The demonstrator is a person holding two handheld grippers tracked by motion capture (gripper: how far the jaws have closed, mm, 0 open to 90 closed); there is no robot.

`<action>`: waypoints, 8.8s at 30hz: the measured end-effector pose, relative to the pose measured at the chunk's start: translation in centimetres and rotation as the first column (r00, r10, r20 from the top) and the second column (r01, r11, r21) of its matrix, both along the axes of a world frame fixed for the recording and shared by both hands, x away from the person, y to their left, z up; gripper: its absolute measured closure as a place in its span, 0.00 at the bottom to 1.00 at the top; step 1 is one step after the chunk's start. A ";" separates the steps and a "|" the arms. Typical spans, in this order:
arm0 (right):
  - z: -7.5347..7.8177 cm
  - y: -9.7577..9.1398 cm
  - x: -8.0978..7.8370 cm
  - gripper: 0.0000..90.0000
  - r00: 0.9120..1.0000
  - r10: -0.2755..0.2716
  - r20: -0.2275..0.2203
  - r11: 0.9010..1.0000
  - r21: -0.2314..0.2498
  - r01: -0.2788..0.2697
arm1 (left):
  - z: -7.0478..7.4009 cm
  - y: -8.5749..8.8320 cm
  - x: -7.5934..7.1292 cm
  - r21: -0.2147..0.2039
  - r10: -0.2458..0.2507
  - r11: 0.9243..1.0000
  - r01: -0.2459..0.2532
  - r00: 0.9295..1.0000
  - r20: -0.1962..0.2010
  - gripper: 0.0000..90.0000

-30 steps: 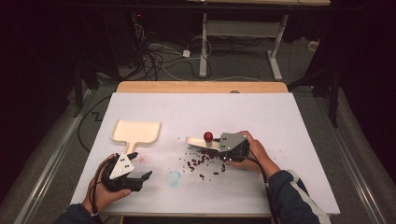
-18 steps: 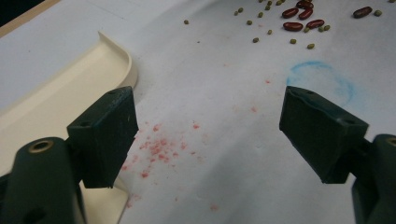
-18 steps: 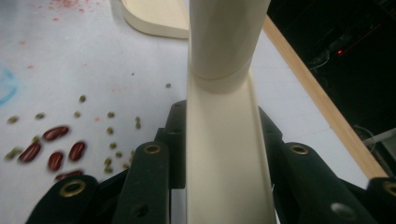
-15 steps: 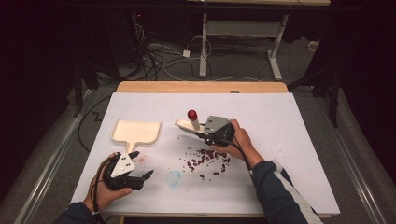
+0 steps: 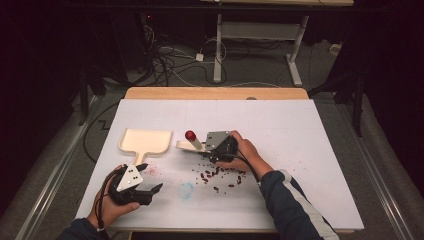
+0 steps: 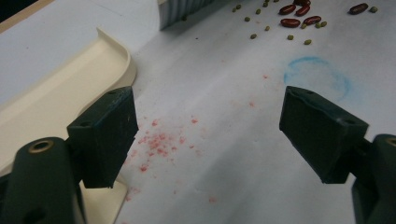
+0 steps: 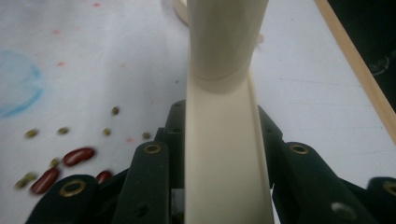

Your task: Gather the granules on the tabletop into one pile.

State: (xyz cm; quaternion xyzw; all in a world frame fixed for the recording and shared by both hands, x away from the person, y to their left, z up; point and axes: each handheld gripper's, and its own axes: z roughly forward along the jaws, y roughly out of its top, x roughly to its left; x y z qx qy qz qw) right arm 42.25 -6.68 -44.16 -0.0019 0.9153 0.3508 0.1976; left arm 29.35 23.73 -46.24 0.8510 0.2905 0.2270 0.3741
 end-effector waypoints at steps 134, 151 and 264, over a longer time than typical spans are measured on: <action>4.3 -8.6 -7.9 0.75 0.869 -0.298 -0.395 0.875 0.251 0.414 | 1.1 0.7 -0.4 0.006 0.031 0.999 -0.031 0.997 0.074 0.21; 0.9 -10.8 -9.0 0.75 0.957 0.002 -0.289 0.990 0.133 0.039 | 0.8 0.0 -0.1 0.029 0.011 1.000 -0.013 0.998 0.062 0.21; 1.8 -2.1 0.4 0.75 0.975 -0.173 -0.137 0.978 0.089 0.186 | 0.1 -0.2 0.0 0.066 -0.015 0.998 0.015 1.000 0.011 0.22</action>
